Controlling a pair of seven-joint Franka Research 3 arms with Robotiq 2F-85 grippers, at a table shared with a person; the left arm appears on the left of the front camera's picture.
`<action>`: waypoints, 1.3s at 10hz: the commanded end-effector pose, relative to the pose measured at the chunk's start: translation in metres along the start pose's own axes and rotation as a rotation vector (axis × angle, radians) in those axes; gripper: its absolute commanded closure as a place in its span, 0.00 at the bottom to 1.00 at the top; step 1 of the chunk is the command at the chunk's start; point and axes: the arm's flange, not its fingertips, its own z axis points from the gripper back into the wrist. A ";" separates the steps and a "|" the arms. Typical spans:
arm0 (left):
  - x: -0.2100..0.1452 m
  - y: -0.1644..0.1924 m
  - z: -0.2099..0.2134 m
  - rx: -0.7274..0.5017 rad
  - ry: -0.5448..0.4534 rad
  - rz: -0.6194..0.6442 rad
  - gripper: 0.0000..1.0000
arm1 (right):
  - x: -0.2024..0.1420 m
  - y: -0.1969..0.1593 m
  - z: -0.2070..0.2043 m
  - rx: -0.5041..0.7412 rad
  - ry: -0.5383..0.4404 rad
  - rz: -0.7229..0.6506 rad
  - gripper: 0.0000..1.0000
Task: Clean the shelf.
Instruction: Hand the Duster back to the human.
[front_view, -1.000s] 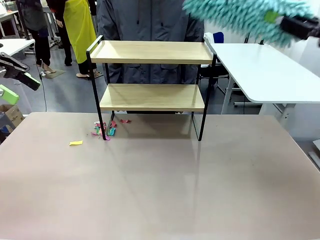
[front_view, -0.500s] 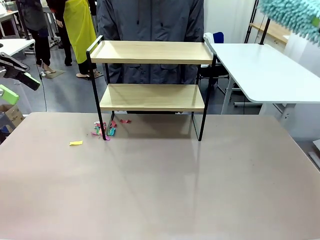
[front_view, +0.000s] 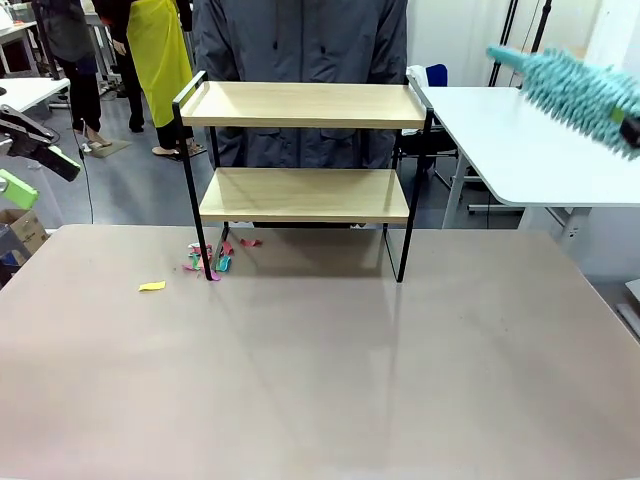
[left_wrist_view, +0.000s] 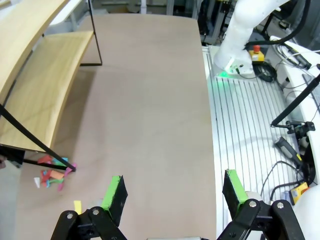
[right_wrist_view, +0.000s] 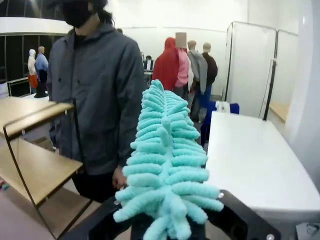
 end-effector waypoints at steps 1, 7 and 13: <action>0.003 -0.001 0.001 -0.007 -0.025 -0.008 0.00 | -0.040 0.009 0.001 -0.019 0.008 0.003 0.83; 0.003 -0.001 0.001 -0.007 -0.025 -0.008 0.00 | -0.070 0.005 0.004 0.019 0.098 -0.060 0.83; 0.003 -0.001 0.001 -0.007 -0.025 -0.008 0.00 | -0.070 0.005 0.004 0.019 0.098 -0.060 0.83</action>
